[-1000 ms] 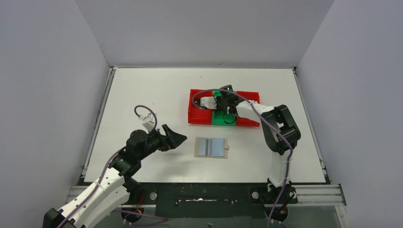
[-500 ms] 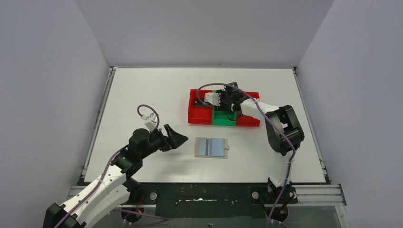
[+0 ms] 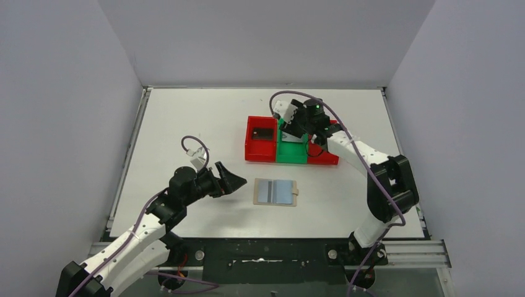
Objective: Take the credit cards out of the card holder
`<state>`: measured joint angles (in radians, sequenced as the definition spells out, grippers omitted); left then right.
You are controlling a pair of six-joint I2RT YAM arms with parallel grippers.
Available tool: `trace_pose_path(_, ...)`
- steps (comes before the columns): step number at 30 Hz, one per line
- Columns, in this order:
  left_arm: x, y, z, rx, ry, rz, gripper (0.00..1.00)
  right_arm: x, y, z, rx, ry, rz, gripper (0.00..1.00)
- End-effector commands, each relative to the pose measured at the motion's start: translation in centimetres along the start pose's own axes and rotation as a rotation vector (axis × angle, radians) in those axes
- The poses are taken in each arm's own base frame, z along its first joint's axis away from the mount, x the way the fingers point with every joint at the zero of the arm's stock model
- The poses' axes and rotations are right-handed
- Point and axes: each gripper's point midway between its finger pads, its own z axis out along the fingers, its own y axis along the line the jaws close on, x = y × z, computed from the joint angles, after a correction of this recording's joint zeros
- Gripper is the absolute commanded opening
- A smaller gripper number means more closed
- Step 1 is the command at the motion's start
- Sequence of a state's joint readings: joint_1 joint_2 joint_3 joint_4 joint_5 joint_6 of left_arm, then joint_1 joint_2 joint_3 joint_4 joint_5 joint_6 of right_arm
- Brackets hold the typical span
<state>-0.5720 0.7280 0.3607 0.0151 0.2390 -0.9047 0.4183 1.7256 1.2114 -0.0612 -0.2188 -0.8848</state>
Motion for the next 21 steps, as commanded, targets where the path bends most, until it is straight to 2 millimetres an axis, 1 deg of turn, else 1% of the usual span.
trace_pose_path(1, -2.2, -2.9, -0.1, 0.092, -0.063, 0.024, 0.85, -5.8, -4.4, -5.7, 0.184, -0.222, 0.36, 0.62)
trace_pose_path(2, -2.3, -3.0, -0.2, 0.093, -0.066, 0.024, 0.84, -6.6, -4.8, -7.3, 0.212, -0.266, 0.466, 0.63)
trace_pose_path(3, -2.3, -3.0, -0.2, 0.095, -0.068, 0.025, 0.84, -6.9, -4.6, -8.1, 0.224, -0.293, 0.58, 0.65)
trace_pose_path(5, -2.5, -3.0, -0.2, 0.092, -0.073, 0.026, 0.84, -7.5, -3.2, -9.6, 0.187, -0.338, 0.81, 0.71)
trace_pose_path(6, -2.5, -3.0, -0.2, 0.091, -0.075, 0.028, 0.84, -7.7, -2.2, -10.1, 0.15, -0.347, 0.913, 0.74)
trace_pose_path(9, -2.6, -3.1, -0.2, 0.088, -0.077, 0.031, 0.84, -7.0, 1.5, -10.6, 0.046, -0.296, 1.214, 0.86)
trace_pose_path(11, -2.7, -3.1, -0.2, 0.085, -0.074, 0.035, 0.84, -6.3, 3.6, -10.7, -0.012, -0.236, 1.342, 0.88)
trace_pose_path(13, -2.7, -3.0, -0.2, 0.078, -0.072, 0.039, 0.84, -5.8, 5.6, -10.7, -0.081, -0.228, 1.436, 0.99)
trace_pose_path(14, -2.7, -2.9, -0.2, 0.074, -0.072, 0.039, 0.84, -5.4, 6.3, -10.7, -0.089, -0.212, 1.478, 0.99)
trace_pose_path(15, -2.6, -2.8, -0.2, 0.071, -0.071, 0.039, 0.84, -5.5, 7.1, -10.6, -0.1, -0.209, 1.492, 0.99)
trace_pose_path(16, -2.6, -2.7, -0.1, 0.07, -0.071, 0.038, 0.84, -5.2, 8.2, -10.2, -0.091, -0.178, 1.51, 1.0)
trace_pose_path(17, -2.6, -2.6, -0.1, 0.065, -0.072, 0.038, 0.84, -5.0, 9.8, -9.8, -0.088, -0.124, 1.523, 0.97)
trace_pose_path(19, -2.6, -2.3, 0.0, 0.051, -0.073, 0.031, 0.83, -4.5, 12.1, -9.1, -0.049, -0.026, 1.535, 0.9)
trace_pose_path(21, -2.5, -1.8, 0.2, 0.024, -0.07, 0.022, 0.82, -3.8, 14.3, -8.7, 0.013, 0.055, 1.559, 0.8)
